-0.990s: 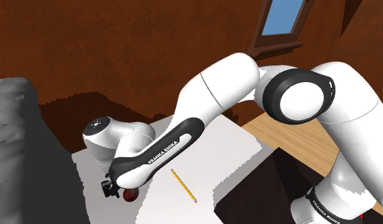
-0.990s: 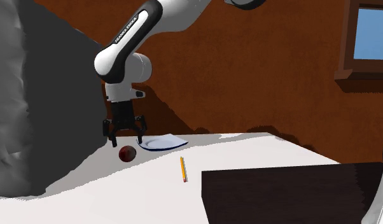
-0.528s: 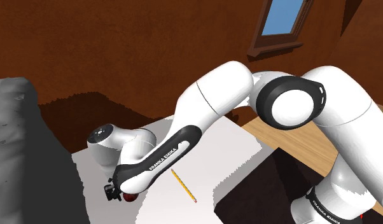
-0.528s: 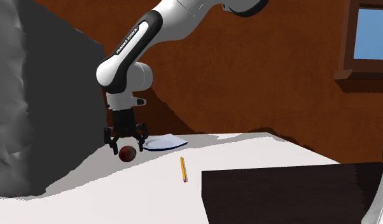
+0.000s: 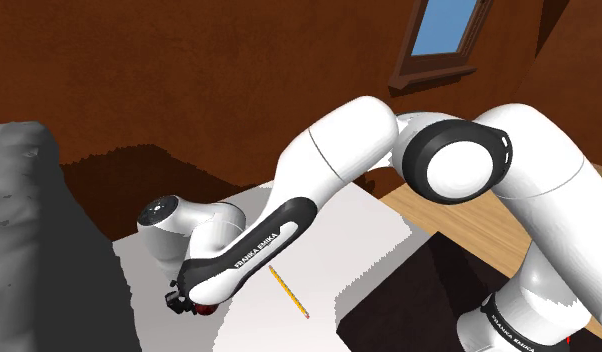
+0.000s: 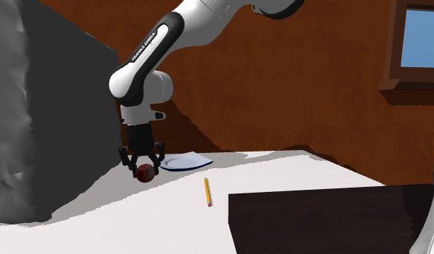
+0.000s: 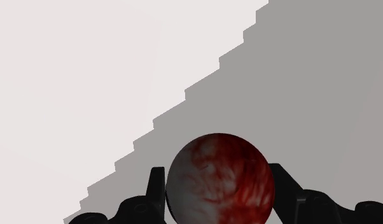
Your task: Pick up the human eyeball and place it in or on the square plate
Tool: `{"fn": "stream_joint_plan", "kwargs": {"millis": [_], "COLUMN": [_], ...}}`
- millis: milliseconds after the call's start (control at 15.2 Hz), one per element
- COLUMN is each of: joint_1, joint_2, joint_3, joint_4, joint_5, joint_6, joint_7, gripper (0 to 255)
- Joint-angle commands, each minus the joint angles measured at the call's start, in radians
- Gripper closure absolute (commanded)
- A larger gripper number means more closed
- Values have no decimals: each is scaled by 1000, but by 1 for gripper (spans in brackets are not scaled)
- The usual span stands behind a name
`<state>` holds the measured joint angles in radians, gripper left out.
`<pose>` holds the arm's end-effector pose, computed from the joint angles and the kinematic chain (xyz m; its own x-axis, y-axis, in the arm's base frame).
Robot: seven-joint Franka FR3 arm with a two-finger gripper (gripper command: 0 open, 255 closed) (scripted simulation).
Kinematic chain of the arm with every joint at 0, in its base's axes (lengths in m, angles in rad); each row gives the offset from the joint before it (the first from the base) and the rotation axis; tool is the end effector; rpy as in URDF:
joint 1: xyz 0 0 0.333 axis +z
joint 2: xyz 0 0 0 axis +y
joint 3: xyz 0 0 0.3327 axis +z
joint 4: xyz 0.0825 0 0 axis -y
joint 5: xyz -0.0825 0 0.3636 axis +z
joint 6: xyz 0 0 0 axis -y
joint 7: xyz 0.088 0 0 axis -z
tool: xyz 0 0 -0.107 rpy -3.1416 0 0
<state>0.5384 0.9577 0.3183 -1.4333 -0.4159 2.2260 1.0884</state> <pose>0.5029 0.4938 0.1493 0.9973 -0.0725 -0.0152 -0.0703 -0.9911 0.1134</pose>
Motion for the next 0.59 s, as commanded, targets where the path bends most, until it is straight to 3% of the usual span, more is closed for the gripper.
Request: {"fn": "stream_joint_plan", "kwargs": {"millis": [0,528], "joint_1": [0,-4], "joint_2": [0,-21], "joint_3": [0,5], "joint_4": [0,-9], "joint_5": [0,4], "joint_6": [0,-12], "joint_7": [0,-2], "gripper": [255,255]}}
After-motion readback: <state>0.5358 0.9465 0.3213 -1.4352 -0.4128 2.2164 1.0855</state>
